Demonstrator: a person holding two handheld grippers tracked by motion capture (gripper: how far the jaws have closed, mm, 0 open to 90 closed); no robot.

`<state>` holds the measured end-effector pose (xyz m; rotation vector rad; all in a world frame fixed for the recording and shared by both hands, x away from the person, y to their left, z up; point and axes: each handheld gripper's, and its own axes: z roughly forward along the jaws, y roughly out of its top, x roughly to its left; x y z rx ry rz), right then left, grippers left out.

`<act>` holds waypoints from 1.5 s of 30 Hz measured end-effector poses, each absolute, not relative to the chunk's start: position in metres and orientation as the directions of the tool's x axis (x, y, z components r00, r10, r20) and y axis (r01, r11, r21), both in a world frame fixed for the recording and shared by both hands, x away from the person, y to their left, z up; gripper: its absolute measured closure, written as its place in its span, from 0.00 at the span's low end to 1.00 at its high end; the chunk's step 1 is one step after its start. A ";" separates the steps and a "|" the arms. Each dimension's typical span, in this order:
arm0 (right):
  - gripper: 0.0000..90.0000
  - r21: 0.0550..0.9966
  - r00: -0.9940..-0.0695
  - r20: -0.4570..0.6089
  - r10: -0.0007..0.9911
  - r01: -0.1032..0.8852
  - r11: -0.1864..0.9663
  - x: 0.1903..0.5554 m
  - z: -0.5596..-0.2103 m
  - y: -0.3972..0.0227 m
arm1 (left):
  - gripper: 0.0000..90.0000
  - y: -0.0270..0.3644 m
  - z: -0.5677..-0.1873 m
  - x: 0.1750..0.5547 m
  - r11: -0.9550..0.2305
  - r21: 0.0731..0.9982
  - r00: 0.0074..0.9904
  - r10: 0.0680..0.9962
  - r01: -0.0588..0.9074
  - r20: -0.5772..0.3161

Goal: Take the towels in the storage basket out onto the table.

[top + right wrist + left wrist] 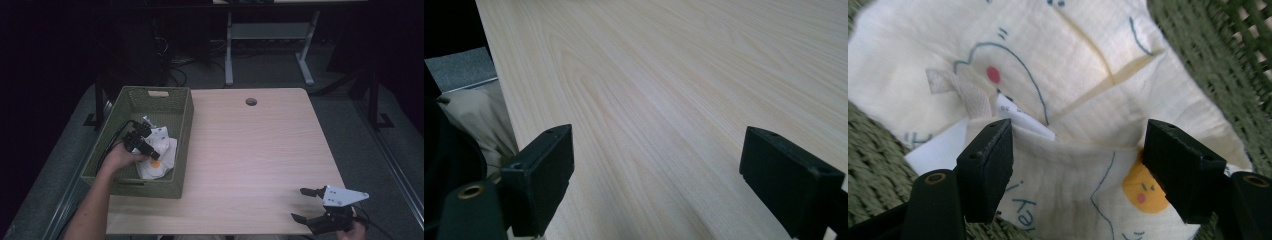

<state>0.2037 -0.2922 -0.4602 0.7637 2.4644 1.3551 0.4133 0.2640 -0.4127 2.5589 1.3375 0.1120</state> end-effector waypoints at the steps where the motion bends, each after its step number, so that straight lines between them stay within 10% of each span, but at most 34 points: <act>1: 0.15 0.836 -0.838 0.049 0.543 0.332 0.437 0.204 -0.460 -0.292 | 0.31 0.261 -0.417 0.414 -0.560 0.226 0.581 0.814 0.797 -0.032; 11: 0.15 0.838 -0.837 0.050 0.545 0.333 0.434 0.203 -0.460 -0.293 | 0.34 0.248 -0.429 0.415 -0.597 0.152 0.602 0.798 0.788 0.017; 22: 0.15 0.840 -0.836 0.041 0.547 0.325 0.434 0.203 -0.459 -0.294 | 0.78 0.250 -0.424 0.414 -0.582 0.165 0.575 0.813 0.796 0.092; 45: 0.15 0.843 -0.823 0.052 0.566 0.339 0.417 0.204 -0.460 -0.296 | 0.80 0.279 -0.374 0.389 -0.410 0.438 0.487 0.870 0.800 -0.074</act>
